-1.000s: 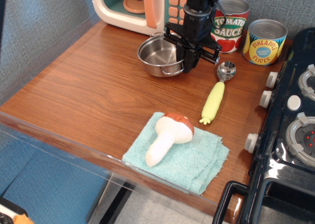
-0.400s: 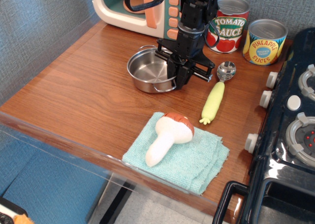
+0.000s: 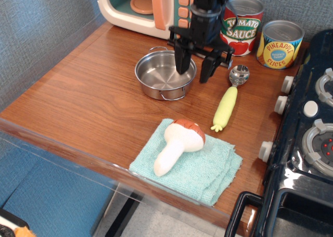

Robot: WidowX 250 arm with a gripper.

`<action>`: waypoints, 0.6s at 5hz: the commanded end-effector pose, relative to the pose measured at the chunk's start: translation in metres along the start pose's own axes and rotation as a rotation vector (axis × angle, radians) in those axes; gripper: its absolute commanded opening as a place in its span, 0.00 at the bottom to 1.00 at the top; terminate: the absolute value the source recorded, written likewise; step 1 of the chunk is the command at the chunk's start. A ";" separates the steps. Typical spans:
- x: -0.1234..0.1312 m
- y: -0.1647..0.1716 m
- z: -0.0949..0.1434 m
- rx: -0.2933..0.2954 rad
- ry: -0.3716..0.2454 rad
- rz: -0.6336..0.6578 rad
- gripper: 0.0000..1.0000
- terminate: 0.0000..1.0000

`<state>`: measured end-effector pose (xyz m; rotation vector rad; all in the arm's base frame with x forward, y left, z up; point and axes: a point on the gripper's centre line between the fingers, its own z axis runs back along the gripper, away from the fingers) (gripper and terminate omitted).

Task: Move pot to left of spoon.

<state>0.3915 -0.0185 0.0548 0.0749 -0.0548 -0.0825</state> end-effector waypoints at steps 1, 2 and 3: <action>-0.014 -0.016 0.062 0.014 -0.126 0.065 1.00 0.00; -0.014 -0.016 0.062 0.014 -0.126 0.065 1.00 0.00; -0.014 -0.016 0.062 0.014 -0.126 0.065 1.00 1.00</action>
